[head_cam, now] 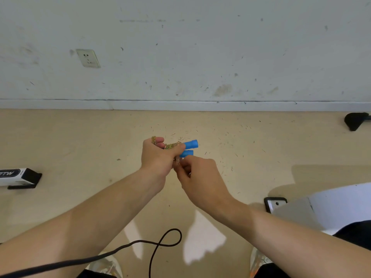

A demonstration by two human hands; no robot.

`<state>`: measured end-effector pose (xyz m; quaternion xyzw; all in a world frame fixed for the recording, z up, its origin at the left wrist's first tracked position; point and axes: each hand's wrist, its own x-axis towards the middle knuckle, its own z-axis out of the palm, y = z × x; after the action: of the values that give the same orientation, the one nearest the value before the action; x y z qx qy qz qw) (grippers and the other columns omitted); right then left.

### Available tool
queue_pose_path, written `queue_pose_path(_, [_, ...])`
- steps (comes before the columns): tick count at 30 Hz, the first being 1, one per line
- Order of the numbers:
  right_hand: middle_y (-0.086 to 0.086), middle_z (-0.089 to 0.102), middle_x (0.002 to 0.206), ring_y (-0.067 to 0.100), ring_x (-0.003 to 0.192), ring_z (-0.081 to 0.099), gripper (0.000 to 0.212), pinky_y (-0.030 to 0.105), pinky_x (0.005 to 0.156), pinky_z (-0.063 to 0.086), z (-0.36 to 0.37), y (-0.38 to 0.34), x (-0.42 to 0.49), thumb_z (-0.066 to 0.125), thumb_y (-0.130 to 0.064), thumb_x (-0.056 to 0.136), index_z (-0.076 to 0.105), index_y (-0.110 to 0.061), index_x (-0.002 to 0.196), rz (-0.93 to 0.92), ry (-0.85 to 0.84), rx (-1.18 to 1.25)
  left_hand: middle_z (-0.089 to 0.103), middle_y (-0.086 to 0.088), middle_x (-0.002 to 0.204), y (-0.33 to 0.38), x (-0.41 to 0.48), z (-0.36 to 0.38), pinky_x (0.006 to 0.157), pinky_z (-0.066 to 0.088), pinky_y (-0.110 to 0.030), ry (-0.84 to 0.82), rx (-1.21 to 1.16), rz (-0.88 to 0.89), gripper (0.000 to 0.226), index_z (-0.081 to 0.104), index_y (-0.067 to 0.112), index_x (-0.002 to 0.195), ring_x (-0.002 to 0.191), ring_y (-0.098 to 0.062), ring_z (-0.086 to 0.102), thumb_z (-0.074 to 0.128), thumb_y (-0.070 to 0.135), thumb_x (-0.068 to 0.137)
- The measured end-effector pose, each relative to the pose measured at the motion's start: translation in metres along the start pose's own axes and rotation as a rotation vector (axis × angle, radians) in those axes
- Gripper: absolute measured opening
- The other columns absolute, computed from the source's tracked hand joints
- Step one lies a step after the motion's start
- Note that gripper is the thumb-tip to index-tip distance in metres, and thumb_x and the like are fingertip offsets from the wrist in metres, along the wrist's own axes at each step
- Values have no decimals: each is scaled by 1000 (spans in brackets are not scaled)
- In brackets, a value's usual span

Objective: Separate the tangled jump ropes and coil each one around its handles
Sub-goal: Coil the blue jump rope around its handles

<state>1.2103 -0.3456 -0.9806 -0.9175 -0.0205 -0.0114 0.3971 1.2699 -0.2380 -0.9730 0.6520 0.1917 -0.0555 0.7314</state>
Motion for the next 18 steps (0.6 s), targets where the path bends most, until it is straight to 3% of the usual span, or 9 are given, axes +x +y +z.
queue_pose_path(2, [0, 67, 67, 18, 57, 63, 30, 37, 60, 53, 3, 2, -4, 46, -33, 102, 60, -15, 81, 67, -37, 106, 43, -3, 100, 5, 2, 0, 82, 61, -44, 3, -46, -6, 55, 45, 10, 117, 73, -22, 67, 83, 4, 77])
queue_pose_path(5, [-7, 62, 62, 4, 49, 53, 28, 28, 57, 48, 3, 7, -3, 43, -31, 103, 62, -22, 85, 139, -152, 273, 41, -6, 103, 11, 3, 0, 81, 61, -46, -24, -109, -23, 52, 46, 8, 118, 79, -27, 69, 81, 3, 79])
queue_pose_path(11, [-7, 48, 62, 9, 57, 44, 34, 28, 62, 42, -15, 23, 17, 49, -41, 102, 67, -22, 80, 187, -347, 342, 53, -13, 101, 26, -2, -9, 76, 61, -41, -227, -189, -151, 45, 49, 6, 115, 83, -28, 71, 78, 2, 81])
queue_pose_path(14, [-6, 49, 65, 10, 59, 43, 40, 27, 62, 40, -32, 27, 27, 57, -51, 95, 68, -17, 76, 199, -415, 282, 56, -3, 85, 34, -1, -16, 73, 60, -36, -378, -52, -139, 44, 52, 8, 117, 78, -21, 69, 78, 5, 82])
queue_pose_path(16, [-3, 51, 67, 11, 60, 41, 44, 25, 61, 37, -43, 30, 34, 64, -53, 89, 67, -11, 76, 210, -421, 186, 54, -4, 87, 37, -2, -18, 70, 59, -32, -448, 49, -97, 42, 53, 9, 117, 78, -20, 69, 77, 4, 82])
queue_pose_path(18, [-3, 43, 62, 11, 57, 35, 38, 23, 55, 30, -51, 33, 39, 70, -42, 87, 60, -12, 67, 201, -428, 106, 54, -4, 94, 38, -4, -18, 68, 58, -31, -499, 140, -61, 44, 54, 8, 118, 83, -21, 71, 77, 2, 81])
